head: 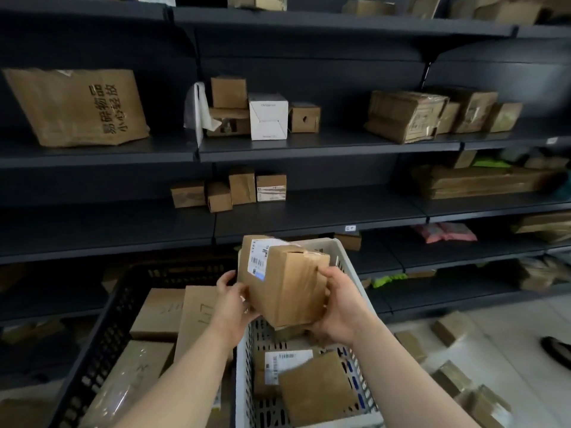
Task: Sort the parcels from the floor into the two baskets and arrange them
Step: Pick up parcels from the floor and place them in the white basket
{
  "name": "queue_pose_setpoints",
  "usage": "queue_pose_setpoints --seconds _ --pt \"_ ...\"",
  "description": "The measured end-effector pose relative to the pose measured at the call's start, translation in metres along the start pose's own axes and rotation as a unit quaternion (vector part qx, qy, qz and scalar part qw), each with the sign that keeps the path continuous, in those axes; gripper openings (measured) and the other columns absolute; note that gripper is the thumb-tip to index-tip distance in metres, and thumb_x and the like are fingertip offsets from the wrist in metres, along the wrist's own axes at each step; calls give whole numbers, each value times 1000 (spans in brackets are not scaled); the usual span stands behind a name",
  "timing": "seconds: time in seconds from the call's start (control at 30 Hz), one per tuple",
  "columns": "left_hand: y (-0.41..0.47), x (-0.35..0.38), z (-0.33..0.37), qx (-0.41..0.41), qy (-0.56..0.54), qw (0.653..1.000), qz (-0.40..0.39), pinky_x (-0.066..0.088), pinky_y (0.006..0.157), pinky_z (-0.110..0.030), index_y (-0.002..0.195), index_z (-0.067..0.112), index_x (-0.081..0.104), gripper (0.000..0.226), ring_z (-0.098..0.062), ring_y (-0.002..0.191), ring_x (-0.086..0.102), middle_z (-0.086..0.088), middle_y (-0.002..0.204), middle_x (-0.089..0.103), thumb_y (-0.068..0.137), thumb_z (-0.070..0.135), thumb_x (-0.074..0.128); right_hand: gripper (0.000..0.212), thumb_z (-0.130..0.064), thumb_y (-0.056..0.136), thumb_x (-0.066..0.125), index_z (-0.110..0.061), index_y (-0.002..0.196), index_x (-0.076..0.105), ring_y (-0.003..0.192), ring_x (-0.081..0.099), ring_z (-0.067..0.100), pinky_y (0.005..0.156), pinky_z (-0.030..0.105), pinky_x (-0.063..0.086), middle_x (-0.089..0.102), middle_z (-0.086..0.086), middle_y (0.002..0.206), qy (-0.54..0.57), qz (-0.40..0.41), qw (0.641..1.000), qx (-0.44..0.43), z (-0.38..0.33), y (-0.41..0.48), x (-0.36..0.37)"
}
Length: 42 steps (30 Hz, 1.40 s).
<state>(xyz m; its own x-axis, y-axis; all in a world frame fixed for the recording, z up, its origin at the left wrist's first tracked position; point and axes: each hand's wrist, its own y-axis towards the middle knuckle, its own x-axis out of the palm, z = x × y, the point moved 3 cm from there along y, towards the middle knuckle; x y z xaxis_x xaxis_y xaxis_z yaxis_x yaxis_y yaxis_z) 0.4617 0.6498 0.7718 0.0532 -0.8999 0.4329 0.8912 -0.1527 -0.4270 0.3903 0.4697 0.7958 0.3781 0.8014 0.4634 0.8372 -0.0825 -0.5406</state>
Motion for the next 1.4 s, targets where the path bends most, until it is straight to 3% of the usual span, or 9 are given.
queue_pose_setpoints --seconds 0.1,0.23,0.33,0.47,0.7,0.8,1.13,1.3,1.4 --pt "-11 7 3 -21 33 998 -49 53 71 -44 116 23 58 26 -27 102 60 -10 118 60 99 36 42 42 -49 91 52 -19 119 62 110 58 29 93 50 48 64 9 118 -48 16 996 -78 -2 -11 -4" --pt "-22 22 1 -82 45 985 -148 50 91 -51 106 19 75 77 -36 103 65 -19 107 71 83 79 31 31 -42 89 54 -18 97 70 112 60 28 91 44 47 69 7 116 -112 14 982 -152 1 -18 -3" --pt "-21 27 2 -83 60 984 -147 53 78 -41 107 13 71 56 -32 87 66 -18 93 73 88 59 47 17 -32 80 61 -22 89 71 118 56 30 80 41 46 65 6 124 -124 21 979 -162 -1 -23 -5" --pt "-13 30 -3 -89 76 984 -133 48 65 -33 92 2 62 34 -28 62 59 -14 69 64 84 28 42 25 -20 83 57 -14 83 81 123 54 25 109 48 37 68 8 122 -81 23 974 -211 -12 -22 -17" --pt "3 47 -20 -95 96 981 -142 47 74 -36 109 9 62 42 -28 79 59 -14 86 64 88 30 33 31 -34 97 53 -21 120 68 120 57 22 109 48 39 68 0 120 -180 52 975 -122 -19 3 -43" --pt "7 62 -31 -104 151 975 -128 40 66 -32 104 11 58 34 -21 66 53 -7 72 58 91 30 33 28 -37 101 43 -25 115 65 104 63 21 88 40 48 71 2 107 -189 52 979 -52 -14 16 -62" --pt "24 74 -89 -118 255 960 2 42 60 -29 88 14 60 21 -15 57 53 1 59 61 94 26 44 24 -20 102 39 -14 113 59 106 64 27 102 48 47 68 10 112 -231 91 966 75 13 69 -117" --pt "23 76 -113 -156 250 955 36 41 61 -27 79 15 56 27 -14 68 55 -1 75 62 99 23 41 26 -19 91 51 -17 114 63 98 64 22 91 40 54 69 2 105 -405 110 906 43 20 93 -136" --pt "16 78 -122 -157 263 951 51 47 48 -16 78 17 59 29 -8 57 62 4 64 68 100 27 43 31 -25 88 57 -19 118 64 101 64 21 87 37 53 71 -1 107 -401 70 913 40 21 97 -142"
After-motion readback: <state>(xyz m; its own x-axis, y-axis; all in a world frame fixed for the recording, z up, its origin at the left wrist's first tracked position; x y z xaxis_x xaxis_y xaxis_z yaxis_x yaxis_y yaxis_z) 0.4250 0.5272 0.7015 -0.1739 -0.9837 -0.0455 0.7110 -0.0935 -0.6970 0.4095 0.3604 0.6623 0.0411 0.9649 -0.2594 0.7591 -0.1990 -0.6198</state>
